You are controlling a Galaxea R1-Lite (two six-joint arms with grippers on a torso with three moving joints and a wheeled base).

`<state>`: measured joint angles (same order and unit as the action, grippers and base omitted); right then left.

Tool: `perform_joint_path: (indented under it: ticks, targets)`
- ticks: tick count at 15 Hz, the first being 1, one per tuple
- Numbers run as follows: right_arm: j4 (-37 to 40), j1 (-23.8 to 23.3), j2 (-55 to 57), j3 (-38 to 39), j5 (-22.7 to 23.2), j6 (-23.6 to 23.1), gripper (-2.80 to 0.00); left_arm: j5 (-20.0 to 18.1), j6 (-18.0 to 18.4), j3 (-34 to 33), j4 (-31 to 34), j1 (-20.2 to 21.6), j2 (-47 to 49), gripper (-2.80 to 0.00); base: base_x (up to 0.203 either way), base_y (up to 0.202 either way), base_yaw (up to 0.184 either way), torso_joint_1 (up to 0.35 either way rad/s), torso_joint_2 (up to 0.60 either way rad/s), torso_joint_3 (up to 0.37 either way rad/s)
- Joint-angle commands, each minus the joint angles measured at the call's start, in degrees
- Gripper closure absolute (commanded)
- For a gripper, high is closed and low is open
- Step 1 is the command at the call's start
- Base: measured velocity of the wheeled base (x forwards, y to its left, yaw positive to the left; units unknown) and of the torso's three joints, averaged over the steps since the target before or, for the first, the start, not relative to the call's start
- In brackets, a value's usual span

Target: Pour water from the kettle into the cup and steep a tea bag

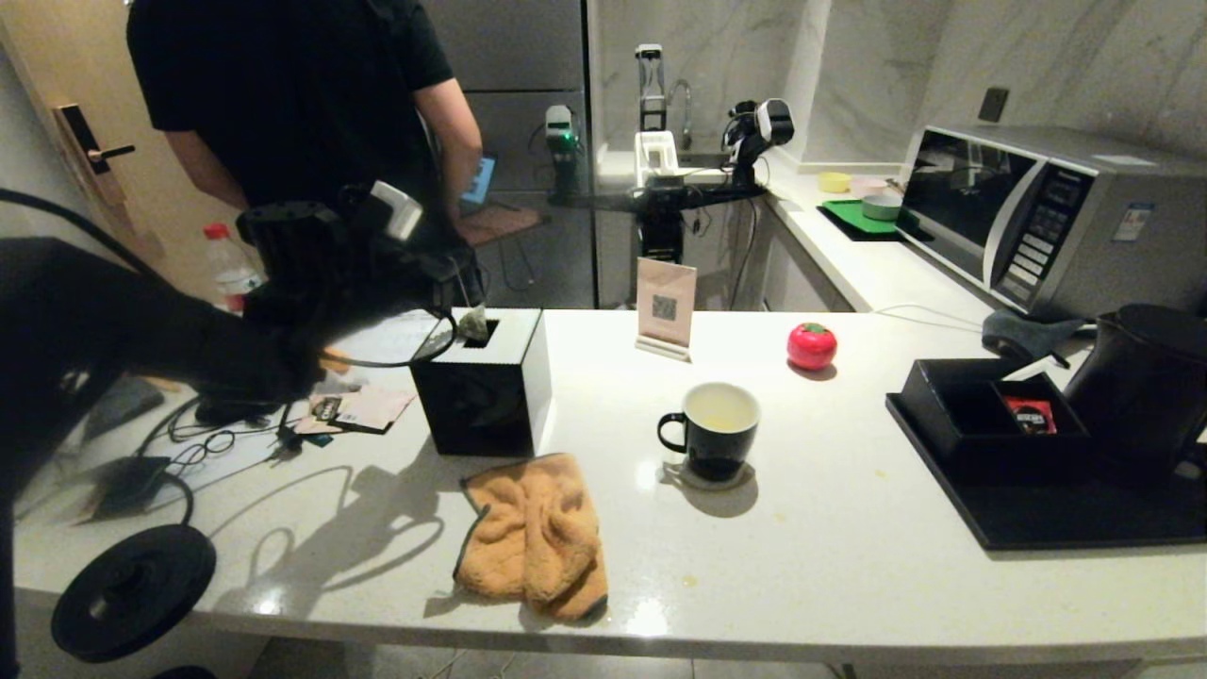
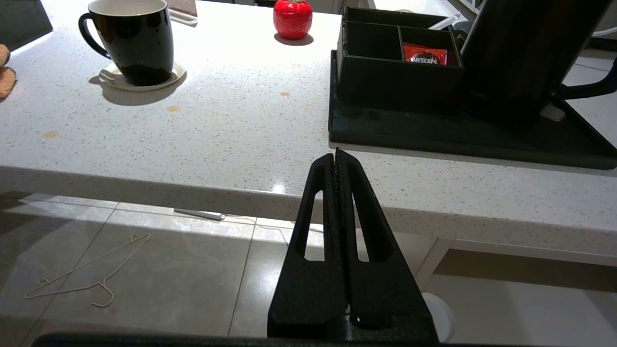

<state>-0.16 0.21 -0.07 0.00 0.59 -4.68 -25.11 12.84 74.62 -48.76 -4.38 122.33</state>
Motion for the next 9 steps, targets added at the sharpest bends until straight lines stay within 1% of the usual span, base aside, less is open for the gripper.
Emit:
perform_joint_path:
  ticks: [1, 6, 9]
  targets:
    - [0.0, 0.1, 0.1, 0.0, 0.0, -0.1, 0.00, -0.1, 0.1, -0.1, -0.3, -0.9, 0.5, 0.00, 0.000, 0.000, 0.000, 0.000, 0.00, 0.000]
    - [0.0, 0.1, 0.1, 0.0, 0.0, -0.1, 0.00, -0.1, 0.5, -0.2, -0.3, -2.5, 1.7, 0.00, 0.000, 0.000, 0.000, 0.000, 0.00, 0.000]
    - [0.0, 0.1, 0.1, 0.0, 0.0, -0.1, 0.00, -0.1, 0.8, -0.5, -0.3, -2.7, 2.1, 0.00, 0.000, 0.000, 0.000, 0.000, 0.00, 0.000]
